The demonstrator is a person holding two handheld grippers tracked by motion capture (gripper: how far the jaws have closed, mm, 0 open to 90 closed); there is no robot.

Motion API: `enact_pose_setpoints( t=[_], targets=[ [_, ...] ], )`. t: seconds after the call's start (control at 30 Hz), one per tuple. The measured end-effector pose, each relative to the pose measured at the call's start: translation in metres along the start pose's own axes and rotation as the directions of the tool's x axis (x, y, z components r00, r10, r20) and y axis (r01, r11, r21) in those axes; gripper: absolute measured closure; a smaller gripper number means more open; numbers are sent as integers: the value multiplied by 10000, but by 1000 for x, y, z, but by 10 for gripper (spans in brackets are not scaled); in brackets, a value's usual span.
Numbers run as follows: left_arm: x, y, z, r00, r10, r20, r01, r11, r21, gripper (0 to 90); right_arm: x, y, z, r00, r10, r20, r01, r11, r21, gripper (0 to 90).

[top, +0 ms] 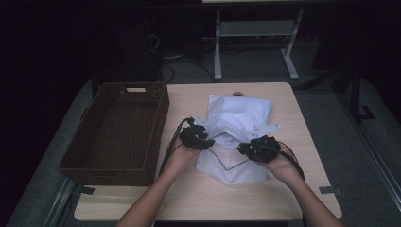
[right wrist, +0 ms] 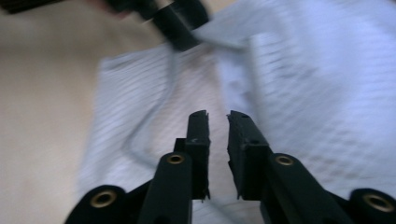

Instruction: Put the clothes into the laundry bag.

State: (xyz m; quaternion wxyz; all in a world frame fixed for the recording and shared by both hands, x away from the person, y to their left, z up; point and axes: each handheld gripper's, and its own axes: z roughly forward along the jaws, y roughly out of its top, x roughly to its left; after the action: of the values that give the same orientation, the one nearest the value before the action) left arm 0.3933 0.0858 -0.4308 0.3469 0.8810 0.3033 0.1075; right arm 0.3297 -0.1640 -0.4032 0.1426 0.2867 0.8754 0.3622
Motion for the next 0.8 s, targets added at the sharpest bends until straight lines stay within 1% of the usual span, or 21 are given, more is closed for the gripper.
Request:
enact_pose_setpoints(
  t=[0.03, 0.07, 0.1, 0.17, 0.2, 0.23, 0.27, 0.3, 0.33, 0.4, 0.43, 0.47, 0.5, 0.53, 0.57, 0.63, 0.67, 0.7, 0.73, 0.8],
  targets=[
    [0, 0, 2, 10000, 25, -30, -25, 10000, 57, 542, -10, 4, 4, 9994, -15, 335, 14, 10000, 25, 720],
    [0, 1, 7, 9996, 215, -163, -212, 9996, 178, 538, -14, 5, 7, 9991, 7, 425, -13, 9999, 139, 695],
    [1, 1, 10, 9993, 300, -235, -294, 9992, 268, 532, -17, 6, 11, 9982, -37, 591, 23, 9997, 230, 676],
    [2, 1, 12, 9993, 278, -231, -270, 9991, 325, 521, -21, 5, 19, 9987, -35, 510, 12, 9990, 451, 642],
    [2, 1, 15, 9995, 212, -249, -203, 9991, 362, 518, -21, 4, 22, 9977, -91, 679, 49, 9981, 616, 625],
    [3, 1, 17, 9994, 253, -256, -242, 9988, 424, 518, -21, 4, 22, 9977, -91, 679, 49, 9981, 616, 625],
    [4, 1, 19, 9992, 303, -270, -289, 9982, 517, 515, -22, 2, 29, 9968, -143, 783, 71, 9957, 918, 581],
    [5, 1, 21, 9990, 328, -307, -310, 9977, 598, 515, -22, 2, 29, 9968, -143, 783, 71, 9957, 918, 581],
    [5, 1, 23, 9988, 378, -317, -357, 9973, 645, 523, -23, 0, 34, 9946, -178, 1023, 61, 9934, 1143, 570],
    [5, 1, 27, 9980, 472, -424, -434, 9954, 857, 583, -24, -3, 38, 9937, -92, 1119, -55, 9915, 1298, 583],
    [5, 1, 27, 9980, 472, -424, -434, 9954, 857, 627, -24, -3, 38, 9937, -92, 1119, -55, 9915, 1298, 583],
    [5, 0, 29, 9976, 541, -425, -497, 9938, 989, 701, -26, -6, 41, 9928, -96, 1195, -81, 9891, 1473, 684],
    [5, 0, 29, 9976, 541, -425, -497, 9938, 989, 753, -27, -7, 42, 9926, -54, 1216, -133, 9883, 1518, 744],
    [6, 0, 29, 9979, 525, -377, -483, 9933, 1048, 753, -27, -7, 42, 9926, -54, 1216, -133, 9883, 1518, 744],
    [7, -1, 29, 9981, 496, -371, -454, 9933, 1065, 832, -29, -9, 43, 9925, -1, 1222, -190, 9877, 1555, 812],
    [8, -1, 27, 9990, 360, -267, -332, 9945, 990, 878, -32, -12, 41, 9934, 74, 1149, -249, 9882, 1512, 900],
    [8, -2, 20, 9997, 146, -213, -129, 9970, 766, 881, -33, -13, 39, 9938, 95, 1104, -259, 9886, 1483, 900],
    [8, -2, 20, 9997, 146, -213, -129, 9970, 766, 882, -33, -13, 36, 9943, 72, 1060, -228, 9890, 1465, 900],
    [8, -3, 16, 9999, 10, -123, -2, 9980, 633, 882, -33, -13, 36, 9943, 72, 1060, -228, 9890, 1465, 900],
    [7, -5, 4, 9998, -192, 55, 190, 9992, 353, 883, -31, -15, 30, 9952, 46, 983, -181, 9904, 1371, 900]
  ],
)
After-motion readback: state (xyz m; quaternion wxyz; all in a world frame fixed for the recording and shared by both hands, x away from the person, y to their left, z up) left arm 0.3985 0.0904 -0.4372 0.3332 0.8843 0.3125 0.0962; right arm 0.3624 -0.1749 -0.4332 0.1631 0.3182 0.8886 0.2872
